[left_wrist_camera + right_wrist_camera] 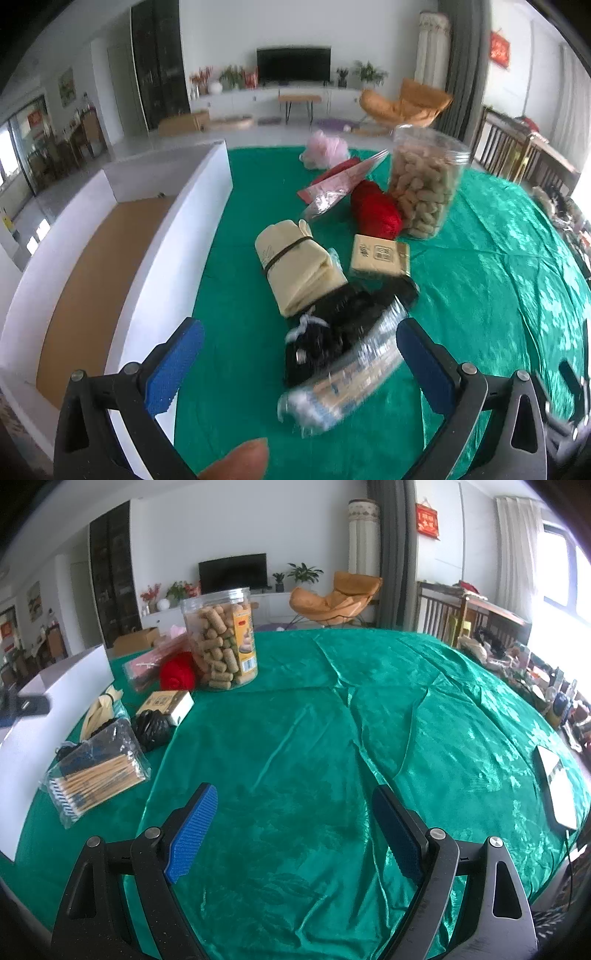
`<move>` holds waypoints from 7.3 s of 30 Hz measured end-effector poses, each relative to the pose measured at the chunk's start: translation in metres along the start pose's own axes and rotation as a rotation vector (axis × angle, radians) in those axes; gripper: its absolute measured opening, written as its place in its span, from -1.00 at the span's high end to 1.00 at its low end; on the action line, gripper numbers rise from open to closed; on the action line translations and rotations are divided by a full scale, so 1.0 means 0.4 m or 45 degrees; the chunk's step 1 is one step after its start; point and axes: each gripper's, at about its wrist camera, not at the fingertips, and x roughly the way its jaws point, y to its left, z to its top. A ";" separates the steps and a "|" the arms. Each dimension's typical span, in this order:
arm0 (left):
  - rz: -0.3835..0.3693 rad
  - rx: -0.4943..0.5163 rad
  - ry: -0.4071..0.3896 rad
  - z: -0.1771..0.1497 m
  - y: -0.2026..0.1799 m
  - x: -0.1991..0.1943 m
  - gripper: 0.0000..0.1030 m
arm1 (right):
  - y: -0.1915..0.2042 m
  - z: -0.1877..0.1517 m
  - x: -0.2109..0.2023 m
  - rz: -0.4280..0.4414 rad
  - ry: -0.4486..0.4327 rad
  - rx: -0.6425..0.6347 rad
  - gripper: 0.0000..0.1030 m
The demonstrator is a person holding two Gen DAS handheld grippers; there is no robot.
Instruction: Organize soft objects
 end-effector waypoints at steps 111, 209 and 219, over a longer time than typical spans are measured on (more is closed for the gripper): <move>-0.113 0.078 0.392 0.144 0.054 0.541 -1.00 | -0.012 -0.007 0.028 0.086 0.052 0.035 -0.70; -0.380 0.016 0.142 -0.051 0.103 0.273 -0.99 | 0.408 0.289 0.411 0.470 0.413 -0.602 -0.70; -0.455 -0.154 0.242 0.043 0.113 0.362 -0.04 | 0.378 0.252 0.418 0.514 0.559 -0.671 -0.37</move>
